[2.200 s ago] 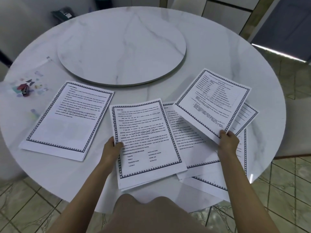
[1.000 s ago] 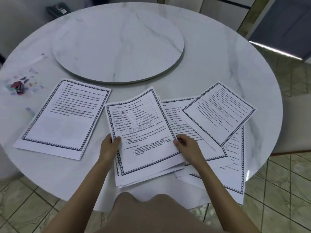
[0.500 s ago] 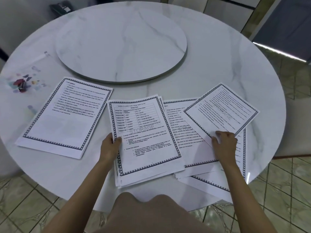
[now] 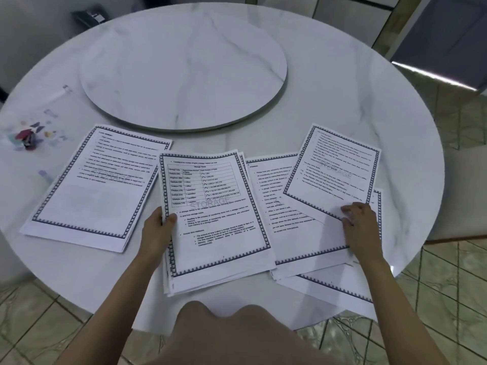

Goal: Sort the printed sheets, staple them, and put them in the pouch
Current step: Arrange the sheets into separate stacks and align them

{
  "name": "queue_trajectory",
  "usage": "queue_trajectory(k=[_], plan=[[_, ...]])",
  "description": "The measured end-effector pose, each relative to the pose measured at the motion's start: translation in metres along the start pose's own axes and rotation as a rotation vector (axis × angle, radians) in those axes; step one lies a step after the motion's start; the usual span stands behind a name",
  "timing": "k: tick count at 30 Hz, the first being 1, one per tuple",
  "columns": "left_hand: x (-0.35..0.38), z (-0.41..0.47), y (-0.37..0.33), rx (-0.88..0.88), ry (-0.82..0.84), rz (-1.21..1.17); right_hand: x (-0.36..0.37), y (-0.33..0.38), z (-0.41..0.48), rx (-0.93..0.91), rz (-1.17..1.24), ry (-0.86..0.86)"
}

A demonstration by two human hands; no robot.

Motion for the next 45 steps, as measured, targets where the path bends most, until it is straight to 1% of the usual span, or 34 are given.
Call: queue_trajectory(k=[5,9,13,17,21,24,32,34,36,38,40,43,45], plan=[[0.001,0.000,-0.003,0.002,-0.003,-0.019,-0.007,-0.008,-0.003,0.042,0.036,-0.020],[0.008,-0.002,-0.003,-0.007,0.001,-0.031,0.011,0.011,-0.013,-0.030,-0.010,0.018],[0.012,-0.006,-0.001,-0.009,0.004,-0.037,0.014,0.015,-0.010,-0.053,-0.051,0.003],[0.011,-0.011,-0.004,-0.004,-0.003,-0.036,-0.001,-0.002,0.014,0.003,-0.068,0.022],[0.005,-0.014,-0.002,-0.013,-0.016,-0.047,-0.015,-0.019,0.030,0.026,-0.145,0.040],[0.002,-0.015,-0.001,-0.014,-0.030,-0.066,-0.019,-0.026,0.032,0.066,-0.115,0.024],[0.008,-0.016,-0.003,0.001,-0.041,-0.054,-0.015,0.017,0.007,-0.067,-0.020,-0.097],[0.009,-0.015,-0.006,0.010,-0.044,-0.046,-0.009,0.019,-0.001,-0.029,0.016,-0.106],[0.009,-0.015,-0.009,0.019,-0.046,-0.039,-0.004,0.013,-0.008,0.082,0.054,-0.109],[0.009,-0.015,-0.013,0.037,-0.048,-0.035,0.000,0.007,-0.014,0.181,0.079,-0.075],[0.007,-0.014,-0.015,0.047,-0.051,-0.030,0.002,0.007,-0.017,0.206,0.065,-0.044],[-0.001,-0.012,-0.013,0.029,-0.061,-0.038,0.000,0.009,-0.021,0.224,0.012,-0.045],[-0.008,-0.012,-0.011,0.023,-0.063,-0.050,-0.001,0.005,-0.026,0.298,-0.036,-0.047]])
Point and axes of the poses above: each hand's wrist, its own z-axis towards the middle knuckle, its own x-axis out of the palm, y = z × x, the point moved 9 cm from there along z, towards the middle knuckle, and after that the axes turned 9 degrees about y, right-handed, at the moved point
